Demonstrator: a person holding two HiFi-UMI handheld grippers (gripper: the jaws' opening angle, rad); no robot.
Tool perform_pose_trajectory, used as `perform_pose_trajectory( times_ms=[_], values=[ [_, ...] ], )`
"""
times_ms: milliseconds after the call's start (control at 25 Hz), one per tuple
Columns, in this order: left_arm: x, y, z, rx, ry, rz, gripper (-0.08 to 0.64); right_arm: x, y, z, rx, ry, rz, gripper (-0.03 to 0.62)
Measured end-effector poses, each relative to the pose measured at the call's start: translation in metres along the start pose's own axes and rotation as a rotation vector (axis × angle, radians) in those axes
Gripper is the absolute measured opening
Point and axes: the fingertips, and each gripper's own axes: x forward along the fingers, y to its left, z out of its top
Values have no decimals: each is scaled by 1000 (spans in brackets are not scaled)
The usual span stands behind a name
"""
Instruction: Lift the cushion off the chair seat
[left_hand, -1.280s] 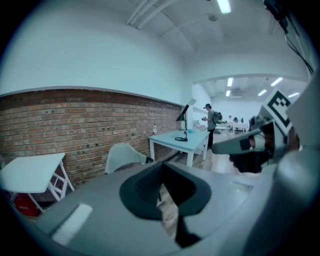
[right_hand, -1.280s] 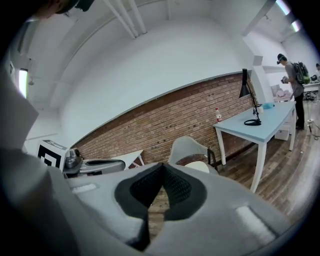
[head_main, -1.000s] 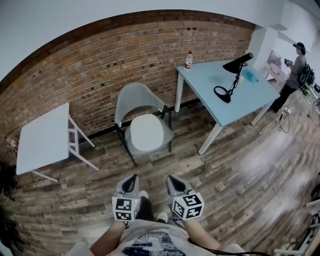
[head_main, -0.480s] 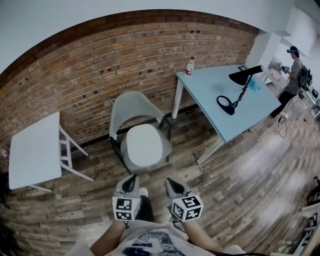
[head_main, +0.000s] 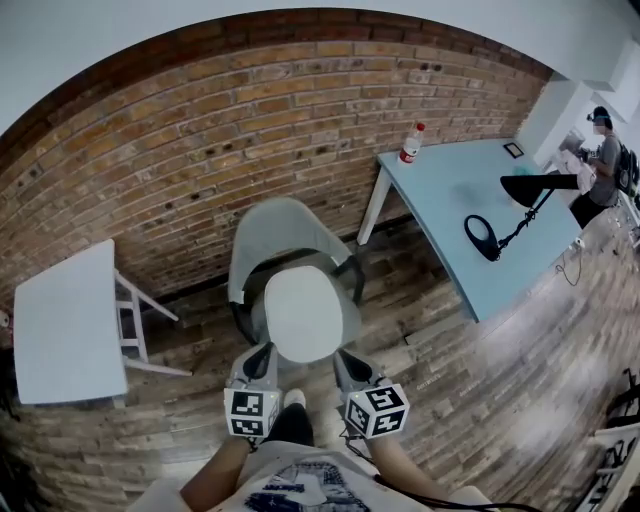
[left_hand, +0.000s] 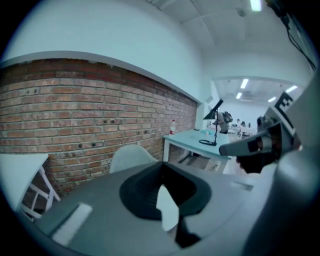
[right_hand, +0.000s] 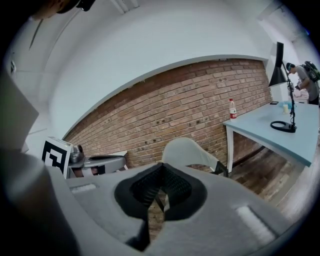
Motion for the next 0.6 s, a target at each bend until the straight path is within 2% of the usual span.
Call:
perform_pose_trajectory(
  times_ms=[280,600],
  values=[
    [52,53,8,-6,40,-22,-8,67,-17,30,9,12,-35,-2],
    [86,73,4,-12,66,-24,-8,96,-39,30,29,45,-63,-2]
  ],
)
